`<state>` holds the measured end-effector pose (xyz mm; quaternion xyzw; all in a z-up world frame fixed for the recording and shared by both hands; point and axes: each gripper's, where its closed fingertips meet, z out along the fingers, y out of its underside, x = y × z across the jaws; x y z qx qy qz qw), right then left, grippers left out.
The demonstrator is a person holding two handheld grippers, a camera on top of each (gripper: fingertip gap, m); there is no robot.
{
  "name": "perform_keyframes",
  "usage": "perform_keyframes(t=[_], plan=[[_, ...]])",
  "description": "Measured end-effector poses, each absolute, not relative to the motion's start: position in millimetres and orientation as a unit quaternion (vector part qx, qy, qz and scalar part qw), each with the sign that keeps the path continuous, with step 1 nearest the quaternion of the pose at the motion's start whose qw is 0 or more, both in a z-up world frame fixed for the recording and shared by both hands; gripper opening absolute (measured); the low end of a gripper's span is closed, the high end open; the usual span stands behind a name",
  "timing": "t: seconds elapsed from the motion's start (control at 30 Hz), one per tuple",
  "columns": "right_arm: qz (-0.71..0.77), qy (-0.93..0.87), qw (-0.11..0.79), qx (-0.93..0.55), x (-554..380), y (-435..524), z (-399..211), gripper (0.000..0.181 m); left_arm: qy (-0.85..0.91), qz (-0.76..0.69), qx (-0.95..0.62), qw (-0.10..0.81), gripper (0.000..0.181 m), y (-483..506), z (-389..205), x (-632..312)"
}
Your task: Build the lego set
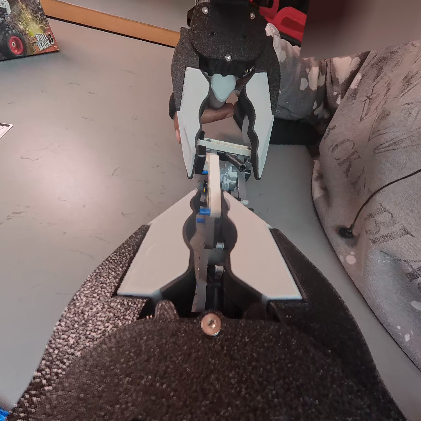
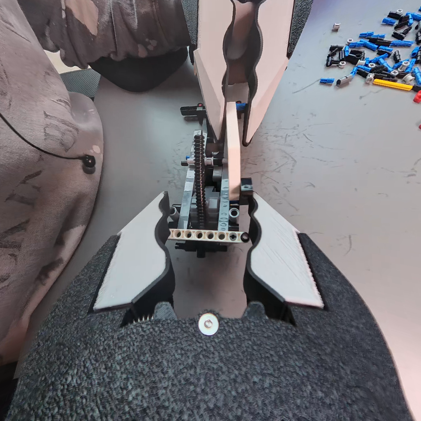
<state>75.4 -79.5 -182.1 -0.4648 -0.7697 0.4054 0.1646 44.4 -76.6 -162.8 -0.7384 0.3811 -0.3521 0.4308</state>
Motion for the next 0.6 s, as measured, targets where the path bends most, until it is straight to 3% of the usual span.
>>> perform_keyframes(t=[0.07,0.6], plan=[[0.399,-0.768,0.178,-0.469,73,-76,-182,0.056,0.382,-0.347,-0.742,0.429,0.016,-76,-164,45],[0.408,-0.765,0.179,-0.466,71,-77,-181,0.055,0.394,-0.314,-0.752,0.424,0.008,-75,-160,67]])
